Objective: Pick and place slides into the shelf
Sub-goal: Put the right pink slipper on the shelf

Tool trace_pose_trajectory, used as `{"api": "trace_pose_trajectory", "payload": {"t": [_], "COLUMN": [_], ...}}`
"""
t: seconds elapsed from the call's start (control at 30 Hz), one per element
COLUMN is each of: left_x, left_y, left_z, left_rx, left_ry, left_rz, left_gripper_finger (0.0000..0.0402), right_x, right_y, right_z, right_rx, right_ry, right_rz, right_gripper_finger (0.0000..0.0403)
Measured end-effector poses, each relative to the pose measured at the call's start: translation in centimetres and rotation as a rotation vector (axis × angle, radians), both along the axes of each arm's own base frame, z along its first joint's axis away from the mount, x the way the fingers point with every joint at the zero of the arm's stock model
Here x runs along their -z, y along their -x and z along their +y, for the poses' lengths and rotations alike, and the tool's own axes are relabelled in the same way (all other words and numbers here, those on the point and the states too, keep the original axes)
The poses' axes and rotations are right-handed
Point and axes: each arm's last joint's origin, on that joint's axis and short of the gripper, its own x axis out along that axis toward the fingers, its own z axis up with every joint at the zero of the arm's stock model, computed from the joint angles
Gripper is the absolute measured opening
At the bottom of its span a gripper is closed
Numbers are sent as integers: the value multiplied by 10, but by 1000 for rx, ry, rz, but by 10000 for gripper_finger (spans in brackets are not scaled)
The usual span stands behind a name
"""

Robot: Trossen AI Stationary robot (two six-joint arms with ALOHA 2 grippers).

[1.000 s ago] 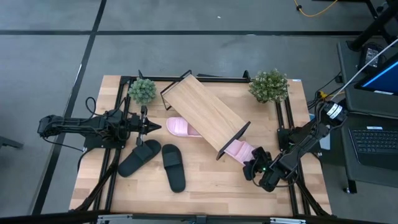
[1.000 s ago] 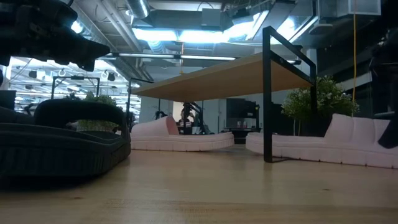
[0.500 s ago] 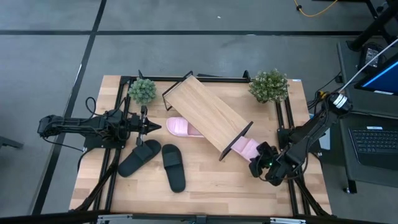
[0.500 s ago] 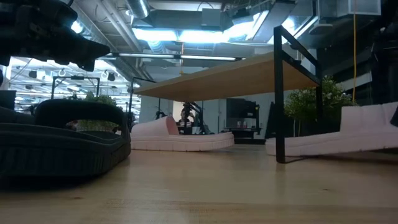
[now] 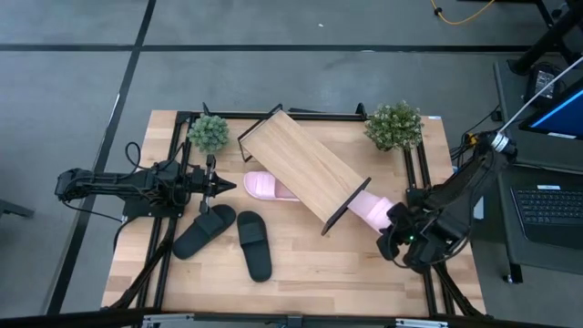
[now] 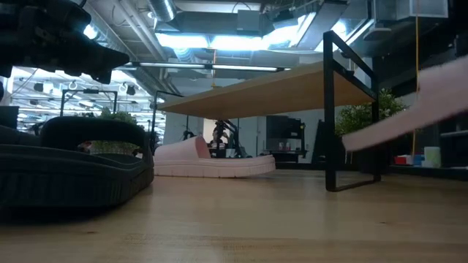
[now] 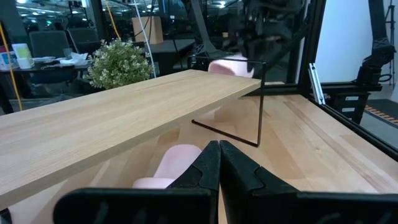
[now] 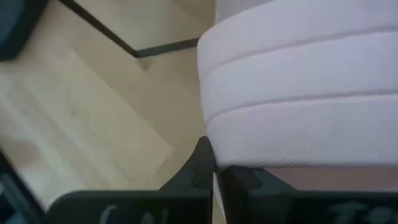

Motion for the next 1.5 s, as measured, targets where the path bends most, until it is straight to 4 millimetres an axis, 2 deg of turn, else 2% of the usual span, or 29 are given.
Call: {"api": "trace_pose_trajectory", "payload": {"t": [0.13,0.3,0.53,0.77,1.5], "left_x": [0,0,0,0,0], "left_y": [0,0,0,0,0], "left_z": [0,0,0,0,0], "left_rx": [0,0,0,0,0], "left_ry": [0,0,0,0,0], "left_rz": [0,0,0,0,0], "left_gripper_finger": [0,0,0,0,0], "right_x": [-19,-31,-47,-71,-70], "right_y": [2,5,13,21,20], "right_z": [4,4,-2,-12,-11], "right_rx": [-21,-27,-13,16,-11], "right_ry": [-52,-94,-101,-48,-27], "right_rz": [34,103,243,284,282], "right_gripper_finger": [10,10,10,10,10]}}
